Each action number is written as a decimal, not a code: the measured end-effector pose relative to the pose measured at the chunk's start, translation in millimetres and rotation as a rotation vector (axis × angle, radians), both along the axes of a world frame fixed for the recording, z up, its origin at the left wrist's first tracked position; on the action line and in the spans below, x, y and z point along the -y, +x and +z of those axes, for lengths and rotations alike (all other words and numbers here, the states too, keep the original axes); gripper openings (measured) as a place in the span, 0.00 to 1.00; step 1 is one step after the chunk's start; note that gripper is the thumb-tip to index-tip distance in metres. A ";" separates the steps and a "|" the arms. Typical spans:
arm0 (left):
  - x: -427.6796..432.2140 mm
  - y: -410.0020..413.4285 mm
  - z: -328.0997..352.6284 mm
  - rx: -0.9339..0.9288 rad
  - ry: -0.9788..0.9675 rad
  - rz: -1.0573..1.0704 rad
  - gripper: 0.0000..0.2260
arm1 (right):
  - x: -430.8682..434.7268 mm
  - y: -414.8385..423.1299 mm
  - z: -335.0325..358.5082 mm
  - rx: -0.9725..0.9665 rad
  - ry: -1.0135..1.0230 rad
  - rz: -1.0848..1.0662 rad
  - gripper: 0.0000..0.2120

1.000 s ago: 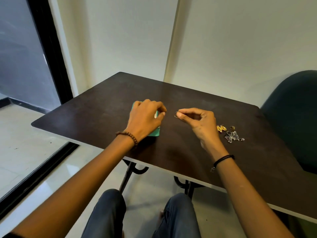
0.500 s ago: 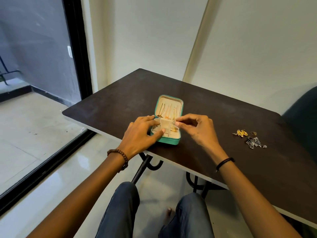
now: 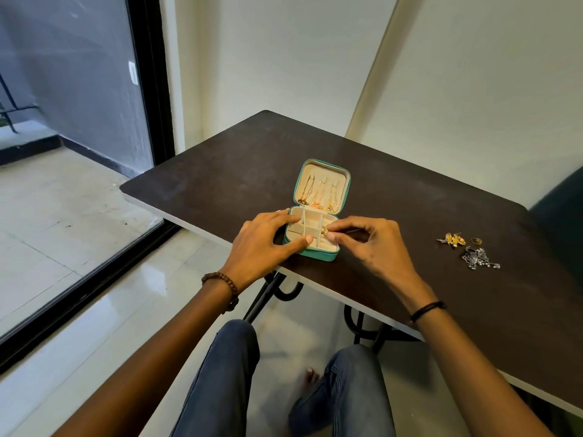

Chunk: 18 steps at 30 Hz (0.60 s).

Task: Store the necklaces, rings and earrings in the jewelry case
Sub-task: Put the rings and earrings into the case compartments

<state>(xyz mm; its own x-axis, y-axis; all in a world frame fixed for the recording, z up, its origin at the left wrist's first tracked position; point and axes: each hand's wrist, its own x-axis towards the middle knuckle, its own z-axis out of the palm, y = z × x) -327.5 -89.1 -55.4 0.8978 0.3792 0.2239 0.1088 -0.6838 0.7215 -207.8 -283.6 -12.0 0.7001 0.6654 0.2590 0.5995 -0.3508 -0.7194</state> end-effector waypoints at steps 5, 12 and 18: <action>0.8 0.1 0.5 0.007 -0.002 0.021 0.28 | 0.3 -0.4 1.0 0.123 -0.042 0.053 0.11; 3.1 -1.6 2.4 0.017 -0.008 0.034 0.28 | -3.3 2.3 5.4 0.307 -0.167 0.139 0.12; 2.5 -2.3 2.1 0.027 -0.012 0.039 0.28 | -5.6 6.7 6.7 0.359 -0.209 0.192 0.13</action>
